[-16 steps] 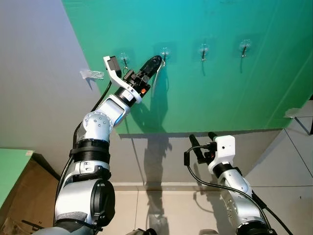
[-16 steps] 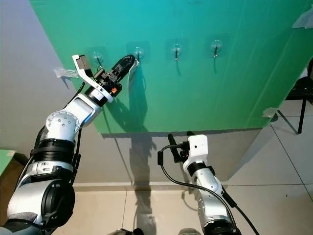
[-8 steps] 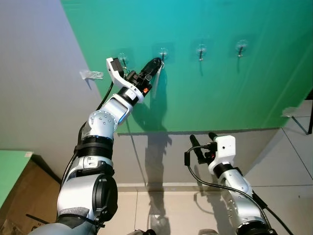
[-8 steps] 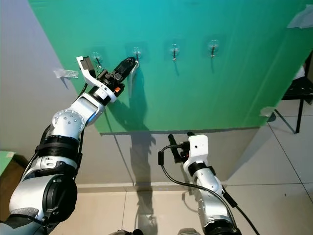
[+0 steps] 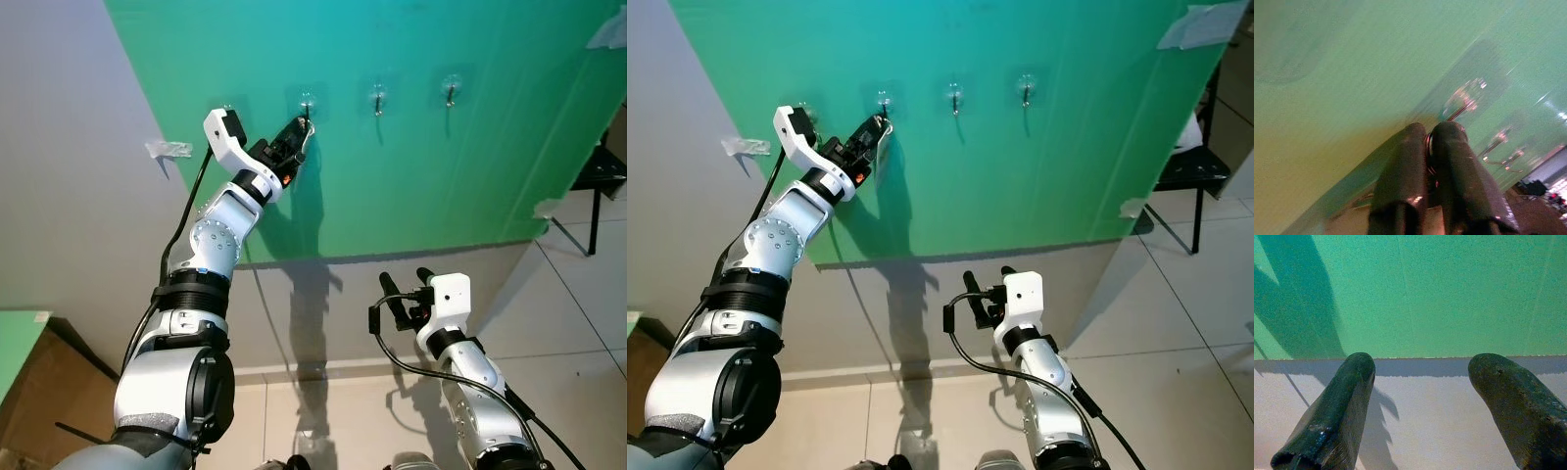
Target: Hang keys on a hook
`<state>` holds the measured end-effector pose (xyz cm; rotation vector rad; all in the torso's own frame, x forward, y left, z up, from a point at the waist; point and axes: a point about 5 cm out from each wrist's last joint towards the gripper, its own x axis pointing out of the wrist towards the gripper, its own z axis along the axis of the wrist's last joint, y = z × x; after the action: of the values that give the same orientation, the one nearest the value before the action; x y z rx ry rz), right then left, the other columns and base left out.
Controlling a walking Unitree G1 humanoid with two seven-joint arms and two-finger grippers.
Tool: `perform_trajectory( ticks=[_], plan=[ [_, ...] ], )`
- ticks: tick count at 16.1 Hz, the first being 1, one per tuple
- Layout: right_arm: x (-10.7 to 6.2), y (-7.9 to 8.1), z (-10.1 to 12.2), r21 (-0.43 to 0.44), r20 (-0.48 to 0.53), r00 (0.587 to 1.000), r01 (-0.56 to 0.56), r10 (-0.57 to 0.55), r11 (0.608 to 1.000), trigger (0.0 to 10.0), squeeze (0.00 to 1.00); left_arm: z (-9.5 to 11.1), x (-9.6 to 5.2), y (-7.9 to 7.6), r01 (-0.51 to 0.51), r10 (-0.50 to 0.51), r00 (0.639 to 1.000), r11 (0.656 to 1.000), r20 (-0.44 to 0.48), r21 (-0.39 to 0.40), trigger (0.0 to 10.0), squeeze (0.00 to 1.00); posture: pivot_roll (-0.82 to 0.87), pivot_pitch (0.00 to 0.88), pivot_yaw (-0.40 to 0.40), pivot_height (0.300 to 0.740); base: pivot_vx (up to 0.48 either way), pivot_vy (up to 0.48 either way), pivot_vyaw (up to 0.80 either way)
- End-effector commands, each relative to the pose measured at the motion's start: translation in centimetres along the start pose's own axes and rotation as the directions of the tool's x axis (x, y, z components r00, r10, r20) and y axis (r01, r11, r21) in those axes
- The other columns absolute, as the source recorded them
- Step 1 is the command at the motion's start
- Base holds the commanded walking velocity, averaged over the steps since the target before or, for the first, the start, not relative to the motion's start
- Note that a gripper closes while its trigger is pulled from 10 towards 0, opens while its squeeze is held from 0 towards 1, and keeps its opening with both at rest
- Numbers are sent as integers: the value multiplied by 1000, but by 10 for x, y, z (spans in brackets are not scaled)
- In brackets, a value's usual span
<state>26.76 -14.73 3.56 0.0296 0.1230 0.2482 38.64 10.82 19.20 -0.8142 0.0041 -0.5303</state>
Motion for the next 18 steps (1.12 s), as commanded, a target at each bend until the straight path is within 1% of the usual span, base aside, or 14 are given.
perform_trajectory(
  ticks=[1, 2, 5, 6, 7, 9, 12, 13, 15, 16, 17, 18],
  plan=[
    [0, 3, 1, -1, 4, 1000, -16, 16, 1000, 10000, 0, -4, -2, 8, -60, 60, 998, 998, -25, 7, 10000, 1000, -267, 0, 136, 740, 0, 0, 0],
    [0, 3, 1, -1, 3, 1000, -16, 16, 1000, 10000, 0, -3, -2, 9, -67, 67, 998, 998, -10, 16, 10000, 1000, -266, 0, 135, 740, 0, 0, 0],
    [1, 3, 1, -2, 2, 1000, -19, 19, 1000, 10000, 0, -1, -3, 10, -72, 72, 997, 997, 15, 11, 10000, 1000, -265, 0, 134, 740, 0, 0, 0],
    [1, 3, 2, -2, 2, 1000, -20, 20, 1000, 10000, 0, -1, -3, 10, -72, 71, 997, 996, 25, 43, 10000, 1000, -263, 0, 132, 740, 0, 0, 0],
    [1, 3, 2, -2, 2, 1000, -21, 21, 1000, 10000, 0, 0, -4, 11, -77, 76, 997, 995, 29, 58, 10000, 1000, -263, 0, 132, 740, 0, 0, 0],
    [1, 3, 2, -3, 2, 1000, -23, 23, 1000, 10000, 0, -2, -4, 9, -68, 64, 998, 986, 28, 154, 10000, 1000, -260, 0, 128, 740, 0, 0, 0],
    [2, 3, 2, -4, 1, 1000, -26, 26, 1000, 10000, 0, 1, -3, 7, -72, 62, 996, 977, 59, 200, 10000, 1000, -259, 0, 126, 740, 0, 0, 0],
    [2, 4, 3, -4, 2, 1000, -27, 27, 1000, 10000, 0, 3, -3, 5, -73, 57, 996, 970, 74, 233, 10000, 1000, -259, 0, 126, 740, 0, 0, 0],
    [2, 4, 3, -5, 2, 1000, -27, 27, 1000, 10000, 0, 3, -3, 3, -69, 50, 996, 946, 67, 315, 10000, 1000, -258, 0, 128, 740, 0, 0, 0],
    [2, 4, 2, -5, 2, 1000, -28, 28, 1000, 10000, 0, -2, -6, 4, -75, 68, 997, 889, 32, 451, 10000, 1000, -257, 0, 131, 740, 0, 0, 0],
    [2, 4, 2, -6, 2, 1000, -29, 29, 1000, 10000, 0, -4, -9, 6, -76, 79, 997, 859, 15, 506, 10000, 867, -257, 0, 131, 740, 0, 0, 0],
    [2, 3, 2, -7, 2, 1000, -26, 27, 1000, 10000, 0, -11, -19, 12, -62, 98, 995, 762, -21, 645, 10000, 0, -257, 0, 136, 740, 0, 0, 0]
  ],
)
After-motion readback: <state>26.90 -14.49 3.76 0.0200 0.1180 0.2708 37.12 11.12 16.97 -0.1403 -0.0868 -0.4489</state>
